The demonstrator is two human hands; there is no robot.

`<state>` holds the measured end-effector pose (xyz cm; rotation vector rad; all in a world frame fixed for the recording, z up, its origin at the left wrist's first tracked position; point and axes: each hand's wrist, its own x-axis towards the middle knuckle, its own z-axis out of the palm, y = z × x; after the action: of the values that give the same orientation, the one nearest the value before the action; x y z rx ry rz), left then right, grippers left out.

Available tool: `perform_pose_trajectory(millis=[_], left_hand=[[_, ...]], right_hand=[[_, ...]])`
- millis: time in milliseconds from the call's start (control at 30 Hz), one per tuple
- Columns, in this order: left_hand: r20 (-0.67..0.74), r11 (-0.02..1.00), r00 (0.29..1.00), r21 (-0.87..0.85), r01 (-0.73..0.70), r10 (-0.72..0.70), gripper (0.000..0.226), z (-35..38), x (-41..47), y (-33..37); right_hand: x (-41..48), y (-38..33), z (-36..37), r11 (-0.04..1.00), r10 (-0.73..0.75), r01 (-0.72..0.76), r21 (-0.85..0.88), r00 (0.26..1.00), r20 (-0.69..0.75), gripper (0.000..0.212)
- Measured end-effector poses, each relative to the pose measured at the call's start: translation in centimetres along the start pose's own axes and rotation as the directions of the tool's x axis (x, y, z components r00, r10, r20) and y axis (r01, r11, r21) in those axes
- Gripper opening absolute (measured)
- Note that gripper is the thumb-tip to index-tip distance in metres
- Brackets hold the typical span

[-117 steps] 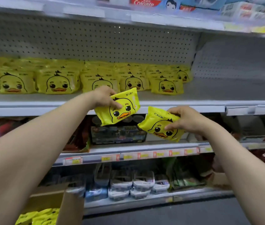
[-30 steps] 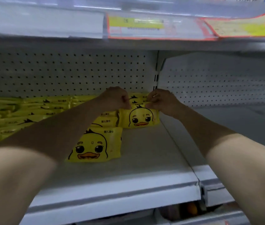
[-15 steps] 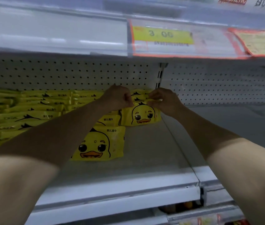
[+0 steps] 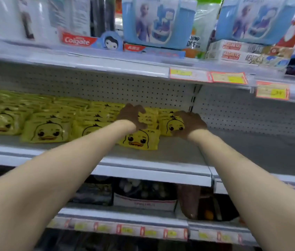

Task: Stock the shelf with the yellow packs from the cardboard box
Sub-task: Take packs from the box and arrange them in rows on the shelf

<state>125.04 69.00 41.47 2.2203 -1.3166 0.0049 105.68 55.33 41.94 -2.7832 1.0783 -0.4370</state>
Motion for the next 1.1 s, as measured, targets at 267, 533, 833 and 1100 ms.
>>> perform_pose_trajectory(millis=[267, 533, 833, 1100], left_hand=[[0.069, 0.958, 0.978, 0.222, 0.179, -0.198, 0.066, -6.0, -18.2, -4.9], [0.023, 0.895, 0.924, 0.262, 0.362, -0.381, 0.066, -11.0, -30.3, -12.4], [-0.076, 0.8, 0.828, 0.225, 0.557, -0.555, 0.061, -15.7, -37.6, -23.7], [0.002, 0.745, 0.762, 0.209, 0.634, -0.648, 0.065, -16.3, -39.4, -39.3]], right_hand=[[-13.9, -9.9, 1.1, 0.991, -0.094, 0.082, 0.102, 0.989, 0.114, 0.074], [-17.8, -21.3, 4.8, 0.958, -0.281, 0.26, 0.122, 0.938, 0.204, 0.071], [-17.8, -33.9, 10.4, 0.869, -0.49, 0.444, 0.218, 0.833, 0.258, 0.062], [-15.2, -46.2, 20.4, 0.858, -0.512, 0.469, 0.208, 0.76, 0.4, 0.067]])
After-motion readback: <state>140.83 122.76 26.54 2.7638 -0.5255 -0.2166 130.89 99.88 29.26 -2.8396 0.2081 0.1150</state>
